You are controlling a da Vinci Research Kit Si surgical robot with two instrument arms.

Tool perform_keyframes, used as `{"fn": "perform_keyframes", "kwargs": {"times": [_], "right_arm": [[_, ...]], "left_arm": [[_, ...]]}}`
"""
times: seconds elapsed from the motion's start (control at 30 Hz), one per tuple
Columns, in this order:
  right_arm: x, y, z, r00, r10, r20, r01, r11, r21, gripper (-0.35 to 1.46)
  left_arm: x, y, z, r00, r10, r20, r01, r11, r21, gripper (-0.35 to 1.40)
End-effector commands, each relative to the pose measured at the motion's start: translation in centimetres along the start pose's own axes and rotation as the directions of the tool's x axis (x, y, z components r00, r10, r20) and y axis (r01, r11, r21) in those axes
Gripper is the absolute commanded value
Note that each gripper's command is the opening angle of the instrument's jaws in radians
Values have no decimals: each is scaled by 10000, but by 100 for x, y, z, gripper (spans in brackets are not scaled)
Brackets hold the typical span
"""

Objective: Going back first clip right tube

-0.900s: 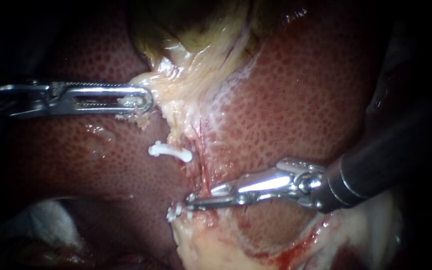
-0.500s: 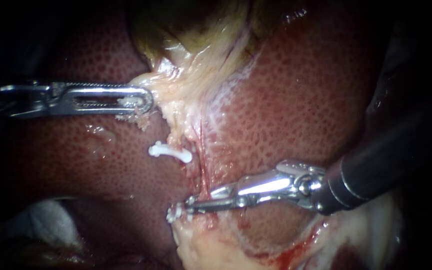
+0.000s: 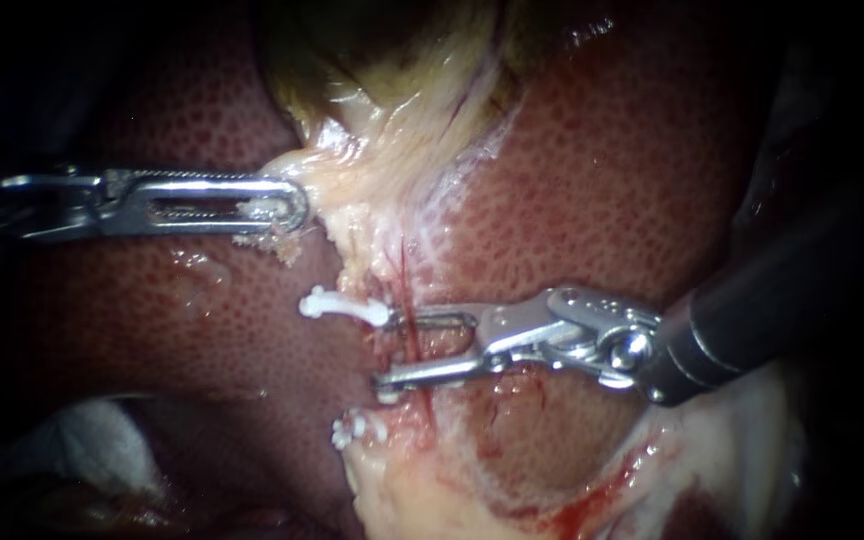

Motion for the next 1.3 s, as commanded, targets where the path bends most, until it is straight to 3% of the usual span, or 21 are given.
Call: {"fn": "perform_keyframes", "kwargs": {"times": [0.03, 0.2, 0.37, 0.63, 0.93, 1.3], "right_arm": [[0, 0, -1, 10000, 19, 1, -19, 10000, 11, 49], [1, -1, -17, 10000, -19, 14, 19, 10000, 75, 49], [8, -4, -51, 9956, -940, 33, 939, 9953, 228, 49], [37, -19, -106, 9822, -1880, 0, 1878, 9812, 447, 49], [61, -43, -125, 9743, -2251, -42, 2249, 9725, 598, 50], [62, -43, -138, 9734, -2291, -44, 2289, 9712, 658, 50]], "left_arm": [[0, 0, 0, 10000, 6, 1, -6, 10000, 9, -35], [0, 0, 0, 10000, 7, 1, -7, 10000, 8, -35], [-1, 0, -1, 10000, 11, 1, -11, 10000, 9, -35], [-1, 0, 0, 10000, 14, 2, -14, 10000, 9, -35], [-2, -2, 1, 10000, 22, 0, -22, 10000, 13, -35], [-5, -8, 7, 10000, 46, -36, -46, 10000, 15, -35]]}}
